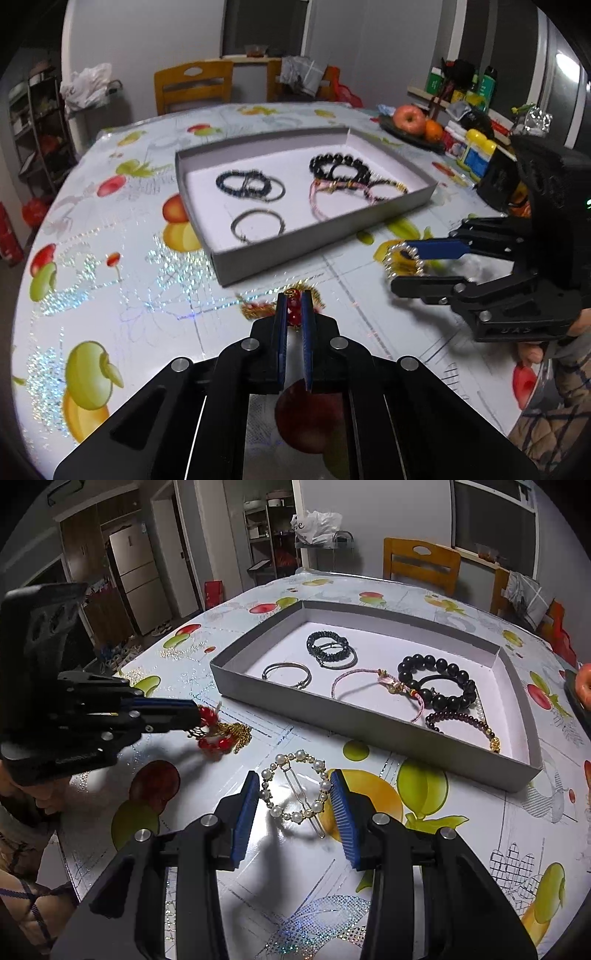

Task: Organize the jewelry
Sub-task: 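Carry both items over the gray box and lower them inside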

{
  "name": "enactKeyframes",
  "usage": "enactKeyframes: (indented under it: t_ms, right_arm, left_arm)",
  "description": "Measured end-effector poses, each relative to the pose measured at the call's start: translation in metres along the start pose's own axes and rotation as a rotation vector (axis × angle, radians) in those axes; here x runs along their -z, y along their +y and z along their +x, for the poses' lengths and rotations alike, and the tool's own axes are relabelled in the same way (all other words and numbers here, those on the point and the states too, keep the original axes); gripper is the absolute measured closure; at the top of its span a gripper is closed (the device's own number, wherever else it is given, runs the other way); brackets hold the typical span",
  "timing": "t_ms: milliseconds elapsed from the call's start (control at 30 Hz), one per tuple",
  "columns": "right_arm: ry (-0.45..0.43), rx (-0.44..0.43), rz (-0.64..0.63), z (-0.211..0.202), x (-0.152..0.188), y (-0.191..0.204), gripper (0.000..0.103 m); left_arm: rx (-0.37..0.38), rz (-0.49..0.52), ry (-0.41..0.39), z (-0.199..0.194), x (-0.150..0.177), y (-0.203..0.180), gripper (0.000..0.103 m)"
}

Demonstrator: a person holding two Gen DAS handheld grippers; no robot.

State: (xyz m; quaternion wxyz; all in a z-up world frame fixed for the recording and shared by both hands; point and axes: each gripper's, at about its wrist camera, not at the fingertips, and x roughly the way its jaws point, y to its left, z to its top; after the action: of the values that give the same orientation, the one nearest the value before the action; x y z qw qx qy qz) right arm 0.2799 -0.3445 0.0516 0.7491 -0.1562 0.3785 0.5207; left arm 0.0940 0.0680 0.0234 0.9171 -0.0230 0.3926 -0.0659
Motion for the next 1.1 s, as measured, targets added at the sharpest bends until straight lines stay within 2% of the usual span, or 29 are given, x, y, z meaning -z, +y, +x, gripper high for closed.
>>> enactKeyframes:
  t_ms: [200,467,1100]
  right_arm:
    - [-0.028,0.001,-0.001,-0.012,-0.004,-0.001,0.063]
    - [-0.059,0.016,0.003,-0.026,-0.010,-0.006,0.063]
    - [-0.117,0.070,0.008,-0.051,-0.035,-0.030,0.063]
  left_arm:
    - [-0.006,0.022,-0.067,-0.023,-0.012,-0.009,0.095]
    - [-0.011,0.050,-0.116,-0.040,-0.023,-0.016,0.095]
    - [-0.007,0.091,-0.193,-0.053,-0.069,-0.017,0.095]
